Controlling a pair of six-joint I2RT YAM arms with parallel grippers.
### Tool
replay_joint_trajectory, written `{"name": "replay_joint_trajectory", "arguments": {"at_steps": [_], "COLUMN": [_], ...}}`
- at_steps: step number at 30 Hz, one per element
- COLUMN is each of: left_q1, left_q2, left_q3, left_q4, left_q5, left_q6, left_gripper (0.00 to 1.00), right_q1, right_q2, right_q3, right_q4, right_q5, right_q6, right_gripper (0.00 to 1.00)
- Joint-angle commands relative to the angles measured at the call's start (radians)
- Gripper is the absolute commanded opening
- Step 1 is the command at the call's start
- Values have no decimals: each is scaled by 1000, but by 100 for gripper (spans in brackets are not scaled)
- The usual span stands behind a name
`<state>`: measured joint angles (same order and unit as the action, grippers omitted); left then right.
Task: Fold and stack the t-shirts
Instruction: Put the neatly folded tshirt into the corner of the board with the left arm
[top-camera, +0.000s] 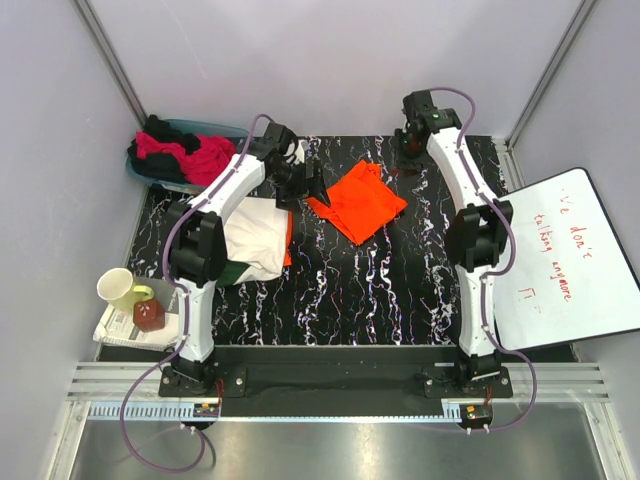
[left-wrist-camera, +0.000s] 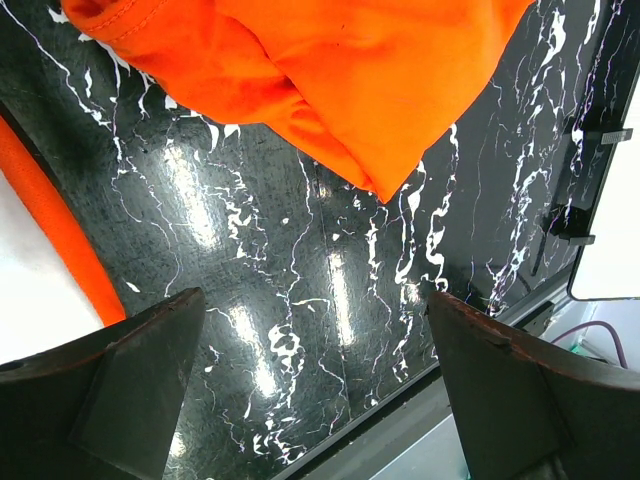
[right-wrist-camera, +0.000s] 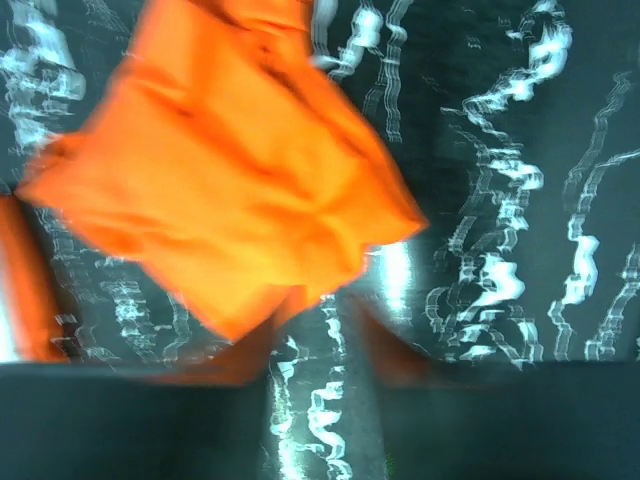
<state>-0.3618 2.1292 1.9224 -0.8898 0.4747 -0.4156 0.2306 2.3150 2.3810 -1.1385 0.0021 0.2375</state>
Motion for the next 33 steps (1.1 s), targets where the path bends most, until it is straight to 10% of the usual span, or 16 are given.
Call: {"name": "replay_joint_trajectory", "arguments": {"at_steps": [1, 18, 33], "left_q1": [-2, 12, 41], "left_q2": [-43, -107, -68], "left_q3": [-19, -102, -42], "left_q4": [23, 20, 18], "left_q5": [13, 1, 5], "left_q6": [17, 40, 35], "left_gripper": [99, 99, 99], "right_q1": [56, 174, 292], "right_q2": [23, 346, 160], "right_q3": [43, 282, -175], "right_q4": [31, 28, -86], "right_q5": [-113, -208, -237], "right_q6": [31, 140, 8], "right_gripper": [0, 0, 0]}}
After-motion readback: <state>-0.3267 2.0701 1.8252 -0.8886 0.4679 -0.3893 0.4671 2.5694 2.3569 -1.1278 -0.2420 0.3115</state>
